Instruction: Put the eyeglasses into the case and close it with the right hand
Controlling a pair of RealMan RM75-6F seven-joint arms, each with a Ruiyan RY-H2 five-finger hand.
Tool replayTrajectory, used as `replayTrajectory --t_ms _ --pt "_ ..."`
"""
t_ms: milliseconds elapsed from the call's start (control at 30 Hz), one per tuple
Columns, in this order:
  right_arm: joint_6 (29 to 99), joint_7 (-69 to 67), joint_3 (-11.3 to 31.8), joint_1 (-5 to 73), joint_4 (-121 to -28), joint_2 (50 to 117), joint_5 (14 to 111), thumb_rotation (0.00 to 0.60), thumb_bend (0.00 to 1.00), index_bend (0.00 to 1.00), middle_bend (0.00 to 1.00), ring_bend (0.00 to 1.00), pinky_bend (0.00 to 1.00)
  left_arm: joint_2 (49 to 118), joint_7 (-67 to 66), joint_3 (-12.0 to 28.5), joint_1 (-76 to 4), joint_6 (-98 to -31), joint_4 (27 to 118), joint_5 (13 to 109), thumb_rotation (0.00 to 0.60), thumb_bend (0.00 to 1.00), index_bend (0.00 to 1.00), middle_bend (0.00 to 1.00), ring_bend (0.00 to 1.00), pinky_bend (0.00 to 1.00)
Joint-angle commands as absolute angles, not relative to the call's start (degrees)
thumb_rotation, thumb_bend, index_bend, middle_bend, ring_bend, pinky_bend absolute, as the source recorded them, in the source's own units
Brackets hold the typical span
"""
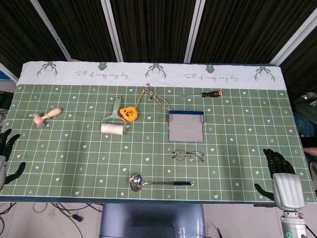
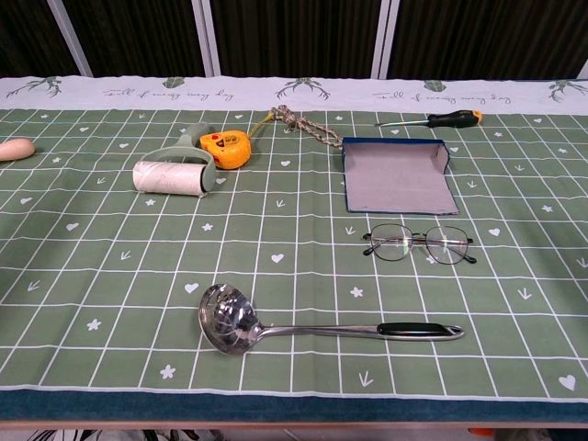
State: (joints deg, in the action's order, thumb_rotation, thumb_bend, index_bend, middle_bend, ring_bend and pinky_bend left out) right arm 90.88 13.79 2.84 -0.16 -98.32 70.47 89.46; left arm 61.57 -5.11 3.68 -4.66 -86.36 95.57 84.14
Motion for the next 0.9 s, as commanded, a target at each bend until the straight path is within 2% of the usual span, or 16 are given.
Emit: replayTrajectory --t_ms 33,667,900 --pt "90.72 13.81 2.76 -0.1 -98.28 70.5 89.51 0.6 0.18 0.03 0.12 0.13 0.23 61.54 -5.05 3.66 -4.62 -86.37 95.58 84.11 0.6 0.32 0.1 0.0 0.0 0.0" --pt "89.93 12.38 2.11 -0.03 -99.18 69.7 89.91 0.6 0.18 0.03 0.12 0.13 0.23 61.81 -5.26 4.04 -4.42 -87.15 95.71 83.9 0.6 0.32 0.09 0.0 0.0 0.0" --pt "87.23 8.68 1.7 0.89 -99.79 69.07 89.13 0.6 0.18 0.09 0.12 0.13 0.23 61.98 -5.34 3.92 -4.36 -86.95 95.89 83.69 0.6 0.32 0.09 0.0 0.0 0.0"
